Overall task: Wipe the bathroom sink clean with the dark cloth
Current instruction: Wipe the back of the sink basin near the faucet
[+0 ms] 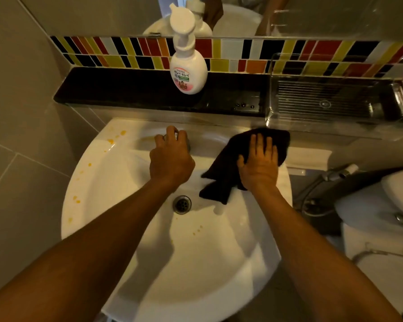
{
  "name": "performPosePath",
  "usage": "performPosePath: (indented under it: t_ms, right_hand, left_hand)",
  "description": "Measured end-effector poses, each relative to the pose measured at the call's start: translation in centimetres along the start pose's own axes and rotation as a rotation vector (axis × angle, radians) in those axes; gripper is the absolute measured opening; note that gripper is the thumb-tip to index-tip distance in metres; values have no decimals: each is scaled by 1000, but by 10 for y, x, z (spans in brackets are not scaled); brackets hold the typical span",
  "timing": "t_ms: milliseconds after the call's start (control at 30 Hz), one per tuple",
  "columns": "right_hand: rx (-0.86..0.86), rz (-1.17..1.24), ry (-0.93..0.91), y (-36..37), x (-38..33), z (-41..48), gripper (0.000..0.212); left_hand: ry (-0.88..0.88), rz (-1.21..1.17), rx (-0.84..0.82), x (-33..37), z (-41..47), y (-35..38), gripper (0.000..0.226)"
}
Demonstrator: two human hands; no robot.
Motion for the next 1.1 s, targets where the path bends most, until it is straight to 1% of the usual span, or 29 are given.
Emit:
performPosePath:
  t_ms: [133, 300, 367, 467, 633, 733, 800, 967, 1033, 1100]
  right_hand:
    - [-76, 12, 117, 3, 40, -54, 71]
    - [-100, 99, 228, 4, 53, -150, 70]
    - [-130, 125, 251, 9, 53, -161, 69]
    - [-120, 73, 254, 10, 53, -139, 66]
    - [-110, -23, 122, 5, 45, -59, 62]
    - [-52, -46, 102, 0, 31, -26, 59]
    - [0, -78, 57, -4, 12, -9, 57]
    - [99, -168, -118, -9, -43, 16, 57]
    - [81, -183, -266, -5, -78, 15, 54]
    - [101, -194, -391, -6, -116, 12, 55]
  left_hand:
    - [-2, -15, -16, 2, -2, 0, 42]
    - [-4, -30, -27, 1, -3, 0, 44]
    - [-6, -30, -32, 1, -3, 0, 45]
    - [-2, -43, -24, 1, -2, 1, 44]
    - [5, -49, -13, -1, -1, 2, 44]
    - [12, -52, -6, -1, -1, 2, 44]
    - [13, -49, 0, -2, 0, 2, 46]
    - [5, -58, -5, -3, 0, 3, 47]
    - [-7, -53, 1, -3, 0, 3, 45]
    - [-13, -38, 14, -2, 1, 3, 42]
Point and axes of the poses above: each hand's wrist, its own z-axis towards the middle knuckle, its own y-axis out of the palm, x = y × z, the point moved 10 cm from there along z, towards the middle knuckle, and after that the axes turned 13 degrees about -z, right-handed, at the moved point
